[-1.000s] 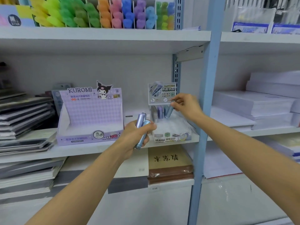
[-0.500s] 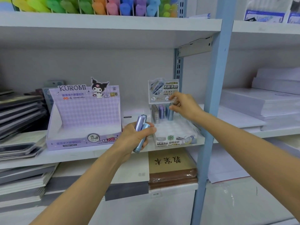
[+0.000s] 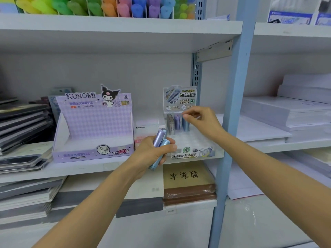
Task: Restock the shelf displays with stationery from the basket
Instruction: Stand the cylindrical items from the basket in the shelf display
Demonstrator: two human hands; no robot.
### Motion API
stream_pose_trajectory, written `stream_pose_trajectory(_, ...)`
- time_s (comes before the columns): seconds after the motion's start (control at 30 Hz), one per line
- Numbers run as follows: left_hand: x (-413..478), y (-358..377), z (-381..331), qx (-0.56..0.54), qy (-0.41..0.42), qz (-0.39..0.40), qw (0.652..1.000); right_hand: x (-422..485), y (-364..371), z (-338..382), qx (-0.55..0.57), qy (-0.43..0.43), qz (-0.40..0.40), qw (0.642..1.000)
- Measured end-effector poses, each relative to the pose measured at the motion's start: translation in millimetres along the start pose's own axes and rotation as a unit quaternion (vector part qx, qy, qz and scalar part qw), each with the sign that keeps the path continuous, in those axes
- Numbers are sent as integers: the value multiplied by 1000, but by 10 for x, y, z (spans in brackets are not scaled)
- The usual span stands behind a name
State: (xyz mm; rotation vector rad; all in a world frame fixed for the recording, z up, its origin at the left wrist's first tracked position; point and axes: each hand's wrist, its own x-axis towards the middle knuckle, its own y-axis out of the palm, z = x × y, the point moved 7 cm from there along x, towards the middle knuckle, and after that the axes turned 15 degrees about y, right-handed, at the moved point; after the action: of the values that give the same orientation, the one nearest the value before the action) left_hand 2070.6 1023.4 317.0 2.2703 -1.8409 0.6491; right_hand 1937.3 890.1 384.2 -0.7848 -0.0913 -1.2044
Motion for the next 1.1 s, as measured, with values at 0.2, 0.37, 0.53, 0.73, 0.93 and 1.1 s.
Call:
stream_pose_trajectory(0.2, 8, 167, -130, 34, 14, 36, 999, -435, 260, 305, 115, -17, 274, 955)
stream_pose_trajectory(0.37, -23, 176, -205, 6, 13, 12, 1000, -411, 131, 331, 148, -6, 237, 960)
stream_pose_trajectory(0.53, -59, 12, -261, -57, 22, -106, 993, -367, -79, 238, 269, 33, 174, 947)
stream_pose_trajectory(0.73, -71, -96, -364, -85, 69, -170, 979, -500, -47, 184, 254, 63, 233, 937)
stream_pose_trajectory(0.93, -83, -116, -435, -90, 90, -193, 973, -648, 29, 222, 231, 69, 270, 932)
stream_pose_trajectory(1.1, -107, -132, -435, -77, 70, -210, 972, -647, -12, 282, 271, 58, 253, 927)
